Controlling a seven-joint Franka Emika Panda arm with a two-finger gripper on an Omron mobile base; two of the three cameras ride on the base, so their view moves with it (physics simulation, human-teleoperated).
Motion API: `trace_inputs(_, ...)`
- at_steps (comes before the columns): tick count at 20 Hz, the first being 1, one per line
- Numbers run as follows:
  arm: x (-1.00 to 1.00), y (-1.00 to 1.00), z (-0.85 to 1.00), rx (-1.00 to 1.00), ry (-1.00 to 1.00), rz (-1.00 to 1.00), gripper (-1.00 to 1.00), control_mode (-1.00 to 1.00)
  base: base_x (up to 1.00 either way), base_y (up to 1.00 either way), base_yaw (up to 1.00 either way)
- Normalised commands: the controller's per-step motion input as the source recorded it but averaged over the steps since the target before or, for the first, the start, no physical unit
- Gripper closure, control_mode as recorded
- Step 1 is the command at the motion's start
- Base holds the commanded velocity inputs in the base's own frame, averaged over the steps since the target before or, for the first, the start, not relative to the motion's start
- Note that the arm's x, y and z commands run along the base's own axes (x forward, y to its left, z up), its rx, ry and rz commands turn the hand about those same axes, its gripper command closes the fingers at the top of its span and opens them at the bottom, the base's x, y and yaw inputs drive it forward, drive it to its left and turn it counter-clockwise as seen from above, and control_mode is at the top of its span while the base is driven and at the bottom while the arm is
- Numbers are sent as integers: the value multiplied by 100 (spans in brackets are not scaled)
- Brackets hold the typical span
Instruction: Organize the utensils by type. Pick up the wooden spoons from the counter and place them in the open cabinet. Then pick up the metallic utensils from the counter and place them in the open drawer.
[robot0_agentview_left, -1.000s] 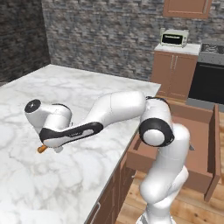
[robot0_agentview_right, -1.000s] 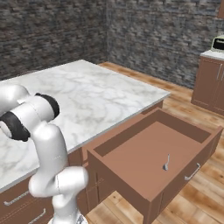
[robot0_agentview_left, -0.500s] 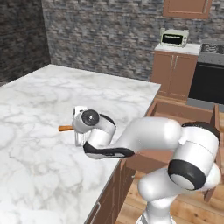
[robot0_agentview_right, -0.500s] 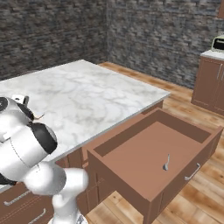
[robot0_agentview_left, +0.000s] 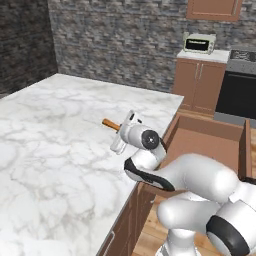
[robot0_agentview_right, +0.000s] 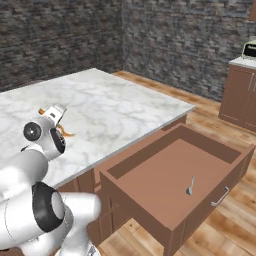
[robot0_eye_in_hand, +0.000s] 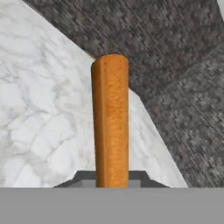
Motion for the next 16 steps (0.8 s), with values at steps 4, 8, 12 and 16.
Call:
trace_inputs(4, 18, -100, 97, 24, 15, -53, 100, -100, 0, 0, 0)
trace_inputs(8, 10, -100, 75, 25, 20, -54, 100, -100, 0, 0, 0)
trace_inputs(12, 12, -100, 30, 32, 5, -48, 100, -100, 0, 0, 0)
trace_inputs(16, 3, -100, -4, 31, 0, -44, 100, -100, 0, 0, 0)
